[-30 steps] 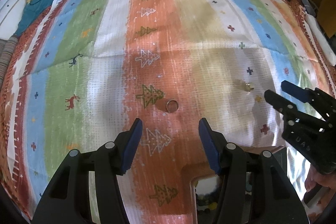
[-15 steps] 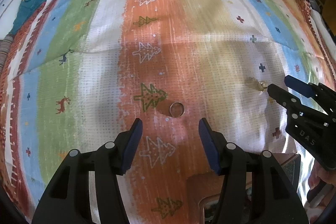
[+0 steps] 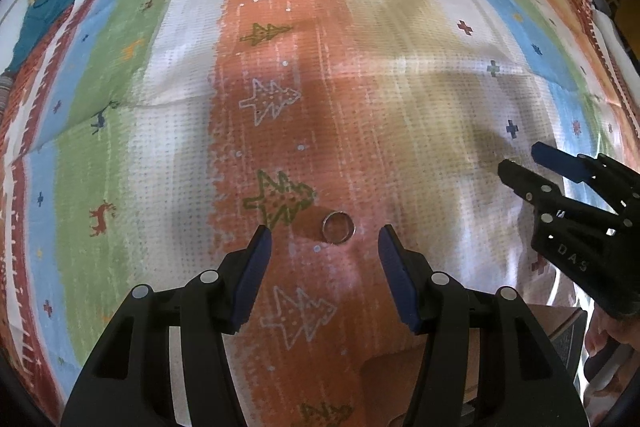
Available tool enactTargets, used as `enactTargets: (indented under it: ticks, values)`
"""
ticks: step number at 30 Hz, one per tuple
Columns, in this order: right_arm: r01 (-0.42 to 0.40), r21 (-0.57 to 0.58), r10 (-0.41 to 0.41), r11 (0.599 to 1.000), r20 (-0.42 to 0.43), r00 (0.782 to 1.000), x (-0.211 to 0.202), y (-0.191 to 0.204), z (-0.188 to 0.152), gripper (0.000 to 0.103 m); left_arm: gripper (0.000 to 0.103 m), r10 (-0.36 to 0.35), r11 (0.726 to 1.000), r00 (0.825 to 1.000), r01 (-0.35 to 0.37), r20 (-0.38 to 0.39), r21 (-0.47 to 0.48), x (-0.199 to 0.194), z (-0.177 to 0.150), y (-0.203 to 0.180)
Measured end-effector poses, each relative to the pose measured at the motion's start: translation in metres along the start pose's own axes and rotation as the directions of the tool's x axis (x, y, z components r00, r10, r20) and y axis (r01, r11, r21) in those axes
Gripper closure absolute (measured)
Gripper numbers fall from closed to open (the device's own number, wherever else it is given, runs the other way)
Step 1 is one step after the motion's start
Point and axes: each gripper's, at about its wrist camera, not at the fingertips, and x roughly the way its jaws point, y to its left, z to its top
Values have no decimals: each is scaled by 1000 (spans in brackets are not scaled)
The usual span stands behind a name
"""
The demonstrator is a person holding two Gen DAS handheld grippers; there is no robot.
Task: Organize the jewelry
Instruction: 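Grasp the copper ring with left tool while right tool grasps the gold ring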
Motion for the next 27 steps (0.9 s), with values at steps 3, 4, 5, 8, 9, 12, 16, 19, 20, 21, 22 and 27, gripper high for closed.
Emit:
enactTargets:
  ticks: [3, 4, 5, 8, 9, 12, 16, 19, 20, 21, 22, 27]
  values:
    - [9, 6, -9, 1000, -1, 1000, 3, -2, -1, 56, 48, -8, 1000, 1000, 8, -14, 4, 6, 1, -2]
    - [8, 5, -8, 1000, -4, 1000, 4, -3, -1, 56, 49, -8, 1000, 1000, 9, -18, 5, 8, 2, -3]
    - [9, 0, -9, 1000, -4, 1000, 5, -3, -1, 56, 49, -6, 1000, 1000, 6, -21, 6, 10, 2, -3]
    - [5, 1, -5, 1000, -4, 1000, 5, -2, 0, 56, 52, -7, 1000, 1000, 7, -24, 2, 16, 6, -2]
    - [-2, 3, 2, 1000, -3, 1000, 6, -2, 0, 56, 53, -6, 1000, 1000, 6, -23, 3, 16, 7, -2]
    - [-3, 0, 3, 1000, -8, 1000, 7, 0, 0, 63, 67, 4, 1000, 1000, -4, -21, 12, 16, 5, -3]
    - [-36, 3, 36, 999, -20, 999, 6, 0, 1, 86, 72, 14, 1000, 1000, -14, -20, 11, 18, 6, -3]
    - [-40, -10, 40, 999, -17, 999, 6, 2, -1, 86, 85, 22, 1000, 1000, -22, -14, 10, 19, 9, -1]
    - [-41, -10, 40, 999, -15, 999, 6, 2, -1, 86, 85, 20, 1000, 1000, -20, -13, 7, 19, 9, 0]
    - [-42, -7, 42, 999, -15, 999, 6, 2, -1, 86, 85, 20, 1000, 1000, -20, -12, 8, 19, 9, 0]
    - [-44, -6, 44, 999, -14, 999, 5, 2, -1, 86, 85, 21, 1000, 1000, -21, -11, 11, 19, 9, 0]
    - [-39, -9, 39, 999, 1, 999, 0, 3, -1, 87, 85, 8, 1000, 1000, -8, -11, 2, 16, 11, 8]
